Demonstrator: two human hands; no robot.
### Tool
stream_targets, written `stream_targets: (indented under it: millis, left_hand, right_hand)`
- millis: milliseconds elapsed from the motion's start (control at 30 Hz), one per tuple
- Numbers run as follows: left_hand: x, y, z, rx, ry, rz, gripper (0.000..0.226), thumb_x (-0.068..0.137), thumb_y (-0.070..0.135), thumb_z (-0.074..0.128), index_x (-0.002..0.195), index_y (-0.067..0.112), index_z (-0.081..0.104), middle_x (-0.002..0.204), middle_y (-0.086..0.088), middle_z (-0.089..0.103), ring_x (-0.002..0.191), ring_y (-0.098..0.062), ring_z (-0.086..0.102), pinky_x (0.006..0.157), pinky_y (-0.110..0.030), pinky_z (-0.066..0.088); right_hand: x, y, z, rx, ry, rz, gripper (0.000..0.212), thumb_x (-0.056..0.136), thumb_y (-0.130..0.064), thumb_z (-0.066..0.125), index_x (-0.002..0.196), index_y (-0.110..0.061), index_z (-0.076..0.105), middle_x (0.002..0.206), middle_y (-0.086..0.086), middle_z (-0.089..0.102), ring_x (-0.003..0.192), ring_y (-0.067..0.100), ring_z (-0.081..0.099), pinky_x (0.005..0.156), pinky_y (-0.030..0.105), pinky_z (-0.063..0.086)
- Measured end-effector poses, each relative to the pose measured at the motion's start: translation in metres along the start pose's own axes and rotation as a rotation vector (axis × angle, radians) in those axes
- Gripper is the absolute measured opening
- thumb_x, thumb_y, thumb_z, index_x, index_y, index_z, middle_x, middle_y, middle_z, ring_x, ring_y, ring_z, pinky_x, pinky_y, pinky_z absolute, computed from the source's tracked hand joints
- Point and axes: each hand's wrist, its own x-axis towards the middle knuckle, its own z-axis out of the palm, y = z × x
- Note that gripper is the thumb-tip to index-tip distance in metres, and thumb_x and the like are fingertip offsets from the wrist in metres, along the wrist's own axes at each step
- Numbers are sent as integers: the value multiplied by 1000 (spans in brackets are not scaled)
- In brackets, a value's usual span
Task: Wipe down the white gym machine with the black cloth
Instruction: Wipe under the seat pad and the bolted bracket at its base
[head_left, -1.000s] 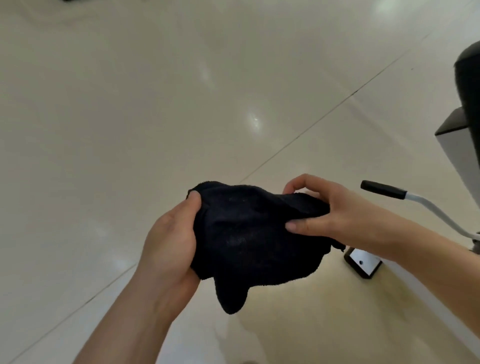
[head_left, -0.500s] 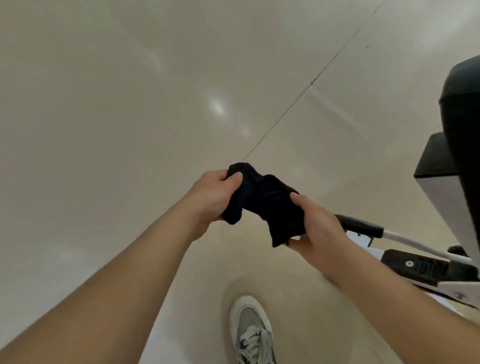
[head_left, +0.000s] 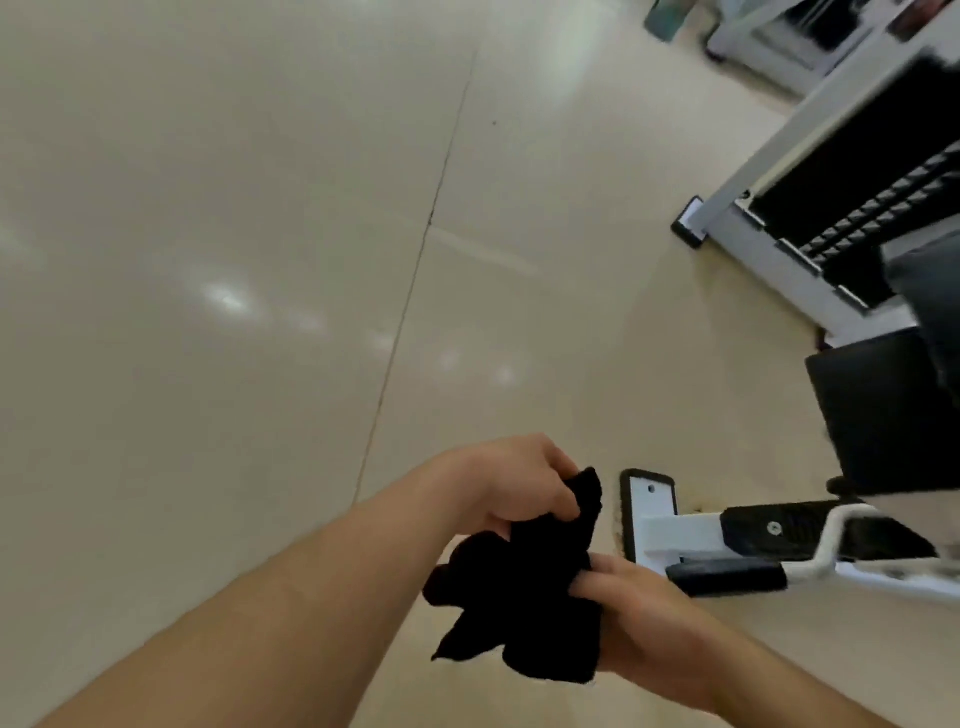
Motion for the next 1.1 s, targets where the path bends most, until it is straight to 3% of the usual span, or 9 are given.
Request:
stream_targets:
  millis: [233, 367, 467, 567, 733, 867, 933, 1033, 1100]
  left_hand:
    - [38, 29, 0, 56, -221, 135, 8, 96, 17, 57, 99, 15, 64, 89, -4, 67, 77, -15, 65, 54, -20, 49]
    - [56, 40, 42, 76, -300, 217, 15, 96, 20, 60, 97, 9, 70, 89, -9, 68, 80, -21, 65, 75, -33, 52]
    - [57, 40, 60, 75, -236, 230, 16, 94, 20, 63, 96, 8, 73, 88, -9, 71, 78, -20, 66, 70, -30, 52]
    - [50, 42, 63, 46, -132, 267, 12, 92, 18, 65, 91, 12, 75, 82, -7, 72, 74, -20, 66, 68, -31, 52]
    - [18, 17, 75, 47, 10, 389, 20, 95, 18, 57, 92, 21, 77, 81, -8, 74, 66, -21, 66, 59, -31, 47]
    - [3, -27, 85, -48, 154, 285, 20, 97, 16, 53, 94, 16, 73, 89, -18, 73, 70, -30, 64, 61, -36, 46]
    - [-11, -40, 93, 1, 85, 236, 19, 98, 16, 52, 98, 12, 70, 85, -19, 72, 68, -36, 65, 61, -40, 52]
    - [-42, -31, 107, 127, -103, 265, 26, 100, 13, 47, 101, 15, 73, 94, -10, 76, 89, -25, 73, 87, -41, 58]
    - [-52, -17, 113, 272, -102, 338, 33, 98, 10, 47, 92, 24, 77, 90, -3, 76, 90, -17, 72, 89, -36, 57]
  right_hand:
    - [-6, 39, -27, 148, 98, -36, 45, 85, -24, 74, 124, -5, 64, 98, 8, 63, 88, 22, 62, 74, 30, 46]
    - [-38, 86, -35, 501, 367, -237, 37, 79, -16, 68, 115, -5, 72, 101, 13, 65, 84, 26, 61, 65, 33, 42]
    - [-76, 101, -32, 751, 574, -449, 41, 80, -18, 65, 117, 0, 69, 101, 10, 67, 87, 24, 60, 65, 30, 44]
    - [-109, 87, -22, 868, 554, -663, 34, 90, -18, 55, 118, -4, 68, 108, 8, 72, 87, 16, 69, 74, 28, 54]
    - [-105, 79, 1, 619, 487, -863, 36, 93, 0, 50, 126, -5, 63, 121, 15, 67, 108, 26, 66, 96, 35, 54]
    - [-81, 94, 13, 446, 481, -864, 41, 95, 4, 54, 129, -18, 59, 116, 8, 66, 105, 22, 67, 85, 29, 56]
    - [-69, 103, 23, 284, 425, -837, 47, 94, -3, 62, 131, -32, 55, 120, -3, 65, 109, 17, 67, 86, 30, 55]
    - [-58, 114, 34, 18, 667, -841, 47, 91, -6, 66, 124, -37, 57, 111, -16, 68, 108, 4, 65, 89, 21, 53]
    - [-60, 116, 34, 110, 771, -886, 39, 92, -4, 64, 115, -36, 65, 103, -14, 73, 101, 4, 68, 83, 17, 52]
